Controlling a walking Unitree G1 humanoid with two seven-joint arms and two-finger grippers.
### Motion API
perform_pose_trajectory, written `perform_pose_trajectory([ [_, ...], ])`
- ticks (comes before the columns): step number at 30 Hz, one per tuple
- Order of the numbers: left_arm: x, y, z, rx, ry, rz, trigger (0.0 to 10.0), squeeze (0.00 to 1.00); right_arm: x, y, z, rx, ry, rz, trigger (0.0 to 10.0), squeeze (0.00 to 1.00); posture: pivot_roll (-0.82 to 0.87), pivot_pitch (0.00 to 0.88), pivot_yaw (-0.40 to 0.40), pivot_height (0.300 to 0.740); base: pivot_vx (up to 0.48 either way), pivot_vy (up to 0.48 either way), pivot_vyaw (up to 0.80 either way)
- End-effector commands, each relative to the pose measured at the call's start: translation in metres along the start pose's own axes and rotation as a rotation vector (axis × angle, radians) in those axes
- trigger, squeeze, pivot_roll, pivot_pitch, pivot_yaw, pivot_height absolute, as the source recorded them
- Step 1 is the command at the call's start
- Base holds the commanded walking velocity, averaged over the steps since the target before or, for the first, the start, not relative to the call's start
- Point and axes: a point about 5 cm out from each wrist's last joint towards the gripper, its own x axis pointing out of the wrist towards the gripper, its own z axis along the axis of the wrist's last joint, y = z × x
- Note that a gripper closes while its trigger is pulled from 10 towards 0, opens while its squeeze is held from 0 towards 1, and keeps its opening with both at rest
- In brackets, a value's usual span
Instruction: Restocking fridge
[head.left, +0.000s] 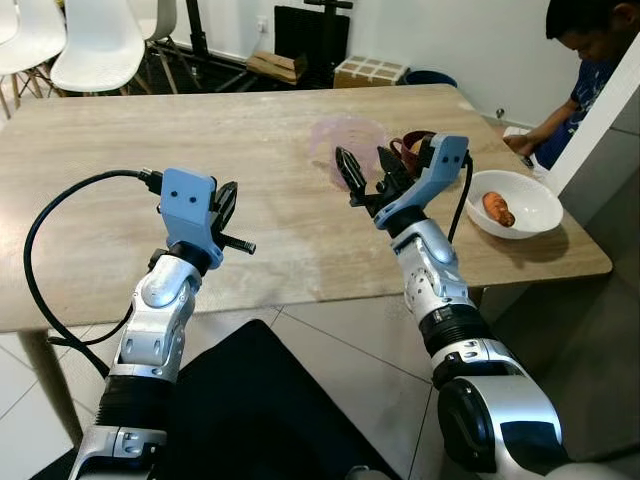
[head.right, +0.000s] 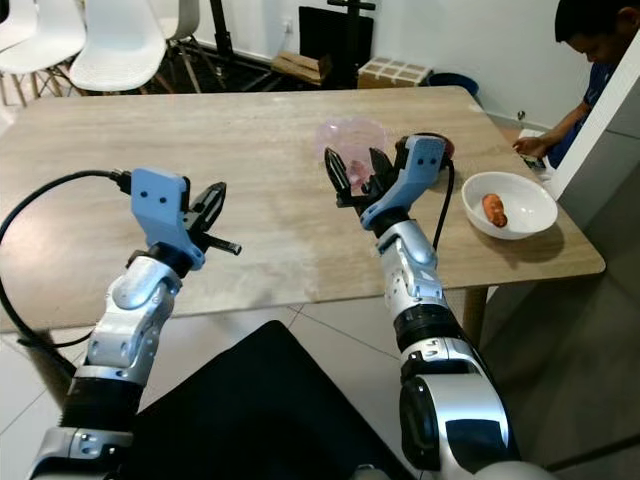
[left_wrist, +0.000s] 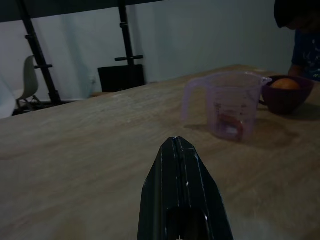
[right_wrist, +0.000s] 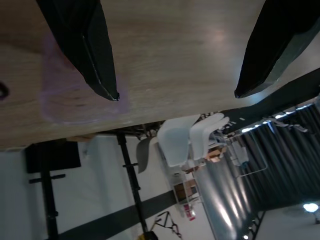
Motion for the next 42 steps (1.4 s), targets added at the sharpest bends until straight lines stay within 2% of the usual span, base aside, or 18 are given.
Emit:
perform_pose_trajectory([
  [1, -0.003, -0.001, -0.002, -0.007, -0.002, -0.001, 10.0, 0.0, -0.001, 0.002, -0.002, 0.01, 0.001, 0.002, 10.0, 0.0, -0.06, 0.084, -0.021, 0.707, 0.412, 0.0, 0.0],
  [8, -0.003, -0.002, -0.001, -0.004, -0.003, -0.007, 10.0, 0.0, -0.001, 0.002, -0.002, 0.01, 0.002, -0.001, 10.0, 0.0, -0.06, 0.085, -0.02, 0.707, 0.407, 0.0, 0.0],
  [26, -0.004, -0.007, 0.0, 0.006, -0.021, -0.04, 10.0, 0.0, -0.003, 0.001, -0.003, 0.009, 0.006, -0.006, 10.0, 0.0, -0.06, 0.082, -0.022, 0.707, 0.0, 0.0, 0.0],
  [31, -0.003, -0.005, -0.004, 0.032, 0.008, -0.035, 10.0, 0.0, -0.002, 0.001, -0.003, 0.008, 0.009, -0.006, 10.0, 0.0, -0.06, 0.081, -0.025, 0.707, 0.0, 0.0, 0.0],
  [42, -0.005, -0.005, -0.007, 0.035, 0.019, -0.015, 10.0, 0.0, 0.019, 0.011, 0.006, -0.09, 0.061, 0.073, 10.0, 0.0, -0.06, 0.09, -0.051, 0.707, 0.0, 0.0, 0.0],
])
